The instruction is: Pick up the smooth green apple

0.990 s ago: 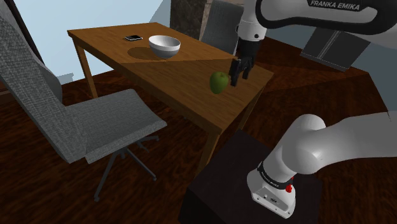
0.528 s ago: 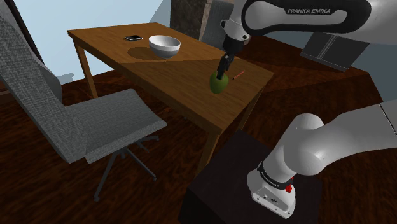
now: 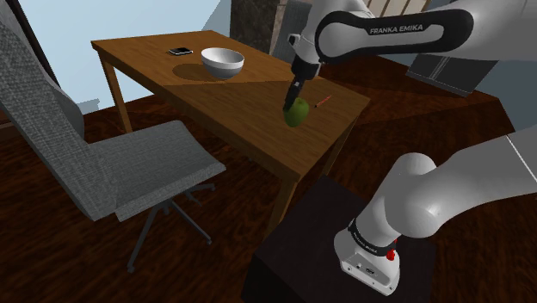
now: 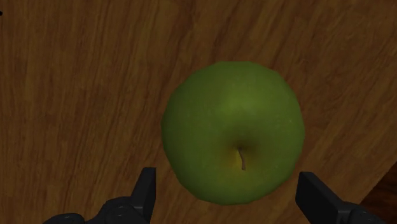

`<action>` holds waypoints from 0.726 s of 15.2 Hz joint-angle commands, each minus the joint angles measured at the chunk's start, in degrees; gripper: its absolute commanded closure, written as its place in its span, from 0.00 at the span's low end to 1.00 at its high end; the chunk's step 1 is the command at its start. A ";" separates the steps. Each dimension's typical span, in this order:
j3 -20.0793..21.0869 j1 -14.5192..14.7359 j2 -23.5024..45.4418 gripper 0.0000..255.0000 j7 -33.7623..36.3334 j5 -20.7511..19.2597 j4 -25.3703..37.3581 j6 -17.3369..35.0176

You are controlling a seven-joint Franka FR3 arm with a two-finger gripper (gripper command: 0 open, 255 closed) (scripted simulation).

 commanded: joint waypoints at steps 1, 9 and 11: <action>-0.15 -0.02 0.37 0.00 0.04 -0.10 -1.27 1.70; -0.18 0.00 0.55 1.00 0.08 -0.11 -1.53 2.13; -0.19 0.00 0.58 1.00 0.06 -0.11 -1.50 2.14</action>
